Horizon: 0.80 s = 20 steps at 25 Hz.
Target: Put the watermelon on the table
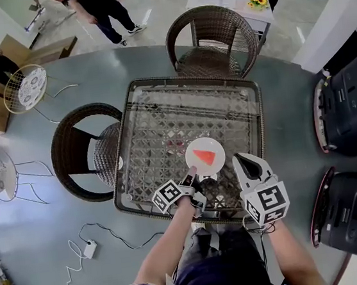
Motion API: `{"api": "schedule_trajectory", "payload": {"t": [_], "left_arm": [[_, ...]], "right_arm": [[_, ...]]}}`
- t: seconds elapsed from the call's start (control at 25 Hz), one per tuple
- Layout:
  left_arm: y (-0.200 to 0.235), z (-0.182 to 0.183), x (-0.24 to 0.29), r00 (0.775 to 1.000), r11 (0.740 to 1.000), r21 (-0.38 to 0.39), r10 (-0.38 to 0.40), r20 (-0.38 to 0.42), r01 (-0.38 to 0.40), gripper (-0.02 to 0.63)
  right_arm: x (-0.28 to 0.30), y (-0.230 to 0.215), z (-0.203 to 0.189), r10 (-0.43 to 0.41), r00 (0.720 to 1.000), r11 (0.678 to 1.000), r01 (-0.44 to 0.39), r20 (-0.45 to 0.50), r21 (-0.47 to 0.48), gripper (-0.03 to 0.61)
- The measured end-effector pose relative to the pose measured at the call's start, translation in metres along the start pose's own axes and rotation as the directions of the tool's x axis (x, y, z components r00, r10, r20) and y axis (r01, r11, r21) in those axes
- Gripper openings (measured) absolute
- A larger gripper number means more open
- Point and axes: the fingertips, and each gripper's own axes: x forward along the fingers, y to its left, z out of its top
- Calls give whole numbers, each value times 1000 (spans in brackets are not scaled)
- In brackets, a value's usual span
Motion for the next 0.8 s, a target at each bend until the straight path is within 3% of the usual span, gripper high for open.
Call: {"api": "schedule_trajectory", "payload": {"t": [0.52,0.8], "left_arm": [[11,-3,1,990,986,94,138,-9,-137,17],[13,-4,1,969,948,206,246,8,-243,28]], "right_arm": [[-2,-2,0,12,1000,1000,-12,4,11,2],[-4,0,-1,19,1000,1000,-19,5,11,2]]}}
